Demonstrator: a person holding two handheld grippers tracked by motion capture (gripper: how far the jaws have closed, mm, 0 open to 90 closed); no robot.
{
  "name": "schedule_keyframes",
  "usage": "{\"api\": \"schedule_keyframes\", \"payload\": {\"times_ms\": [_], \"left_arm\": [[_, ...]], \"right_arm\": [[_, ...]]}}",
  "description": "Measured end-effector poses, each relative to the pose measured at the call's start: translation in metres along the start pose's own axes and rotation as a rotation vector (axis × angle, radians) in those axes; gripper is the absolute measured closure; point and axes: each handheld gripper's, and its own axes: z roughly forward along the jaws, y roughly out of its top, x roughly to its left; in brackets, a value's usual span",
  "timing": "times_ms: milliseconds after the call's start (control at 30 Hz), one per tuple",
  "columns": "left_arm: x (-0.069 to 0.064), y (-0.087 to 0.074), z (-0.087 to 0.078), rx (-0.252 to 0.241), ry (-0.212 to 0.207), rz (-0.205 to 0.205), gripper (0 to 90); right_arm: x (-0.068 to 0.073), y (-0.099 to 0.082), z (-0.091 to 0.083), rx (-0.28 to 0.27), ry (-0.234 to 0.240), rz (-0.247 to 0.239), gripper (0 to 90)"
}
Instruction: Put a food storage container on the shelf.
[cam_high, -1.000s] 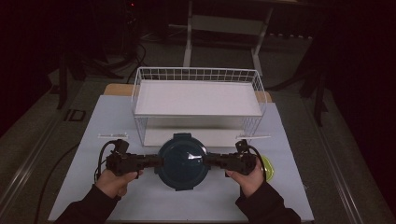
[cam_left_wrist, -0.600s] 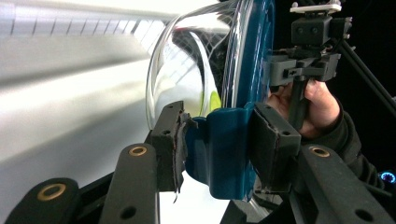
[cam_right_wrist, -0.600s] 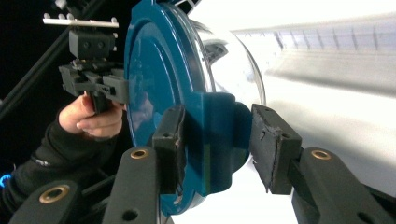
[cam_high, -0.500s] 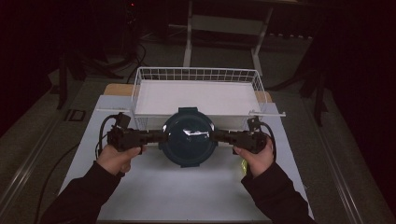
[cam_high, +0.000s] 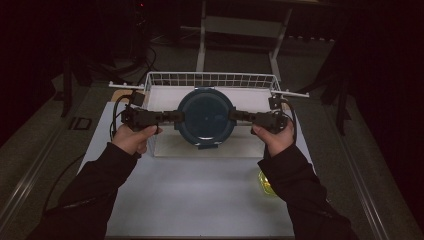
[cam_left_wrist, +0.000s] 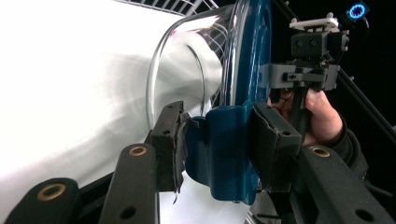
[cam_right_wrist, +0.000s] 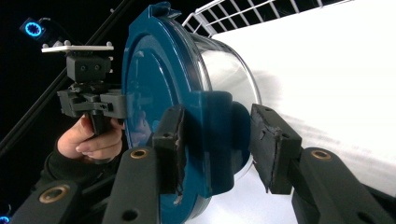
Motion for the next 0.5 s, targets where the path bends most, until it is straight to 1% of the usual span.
{"api": "schedule_keyframes", "payload": {"times_ms": [33,133,267,333,467,500], "left_arm": [[0.002,0.003,0.000,-0.004,-0.007,-0.008,57.0],[0.003,0.009,0.001,-0.014,-0.008,0.003,57.0],[0.013,0.013,0.003,-0.020,-0.036,-0.053,56.6],[0.018,0.014,0.004,-0.027,-0.048,-0.072,56.3],[0.023,0.019,0.007,-0.031,-0.050,-0.103,55.5],[0.024,0.020,0.008,-0.031,-0.048,-0.109,55.2]], "right_arm": [[-0.001,0.002,0.001,-0.004,0.000,0.008,57.2],[-0.002,0.010,0.002,-0.016,0.000,0.004,57.2],[-0.003,0.014,0.004,-0.014,-0.005,0.057,57.0],[-0.003,0.016,0.005,-0.012,-0.014,0.058,56.5],[-0.004,0.022,0.008,-0.005,-0.045,0.053,54.9],[-0.004,0.025,0.008,0.006,-0.056,0.041,54.6]]}}
